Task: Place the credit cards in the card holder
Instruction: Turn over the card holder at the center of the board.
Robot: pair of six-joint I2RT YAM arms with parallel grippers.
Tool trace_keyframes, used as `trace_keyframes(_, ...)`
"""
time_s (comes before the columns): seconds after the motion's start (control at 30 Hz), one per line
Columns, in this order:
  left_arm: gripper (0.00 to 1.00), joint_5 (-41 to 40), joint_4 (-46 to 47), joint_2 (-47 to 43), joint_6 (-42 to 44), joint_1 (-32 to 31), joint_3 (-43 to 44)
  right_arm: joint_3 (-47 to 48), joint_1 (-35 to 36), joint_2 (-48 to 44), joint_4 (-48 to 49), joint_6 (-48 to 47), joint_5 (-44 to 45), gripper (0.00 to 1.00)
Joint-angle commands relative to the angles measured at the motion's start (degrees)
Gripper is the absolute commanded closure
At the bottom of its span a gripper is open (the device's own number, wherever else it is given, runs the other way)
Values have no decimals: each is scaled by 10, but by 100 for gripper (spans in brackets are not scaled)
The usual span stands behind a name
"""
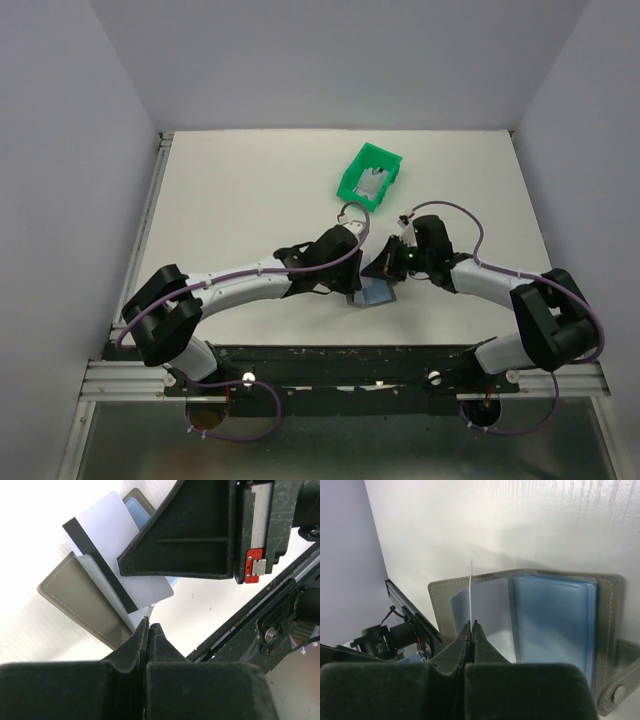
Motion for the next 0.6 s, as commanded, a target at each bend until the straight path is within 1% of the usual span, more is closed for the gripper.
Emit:
trace_keyframes(0.0, 100, -22, -4, -4, -6, 7, -3, 2, -1, 37, 28, -4, -49, 99)
trace_keyframes(0.23, 100, -17, 1, 7, -6, 7, -6, 17, 5, 77, 21, -9, -47, 99)
trace_keyframes(0.57, 100, -10, 3, 66, 1, 6, -7, 33, 7, 98, -5, -15, -36, 100)
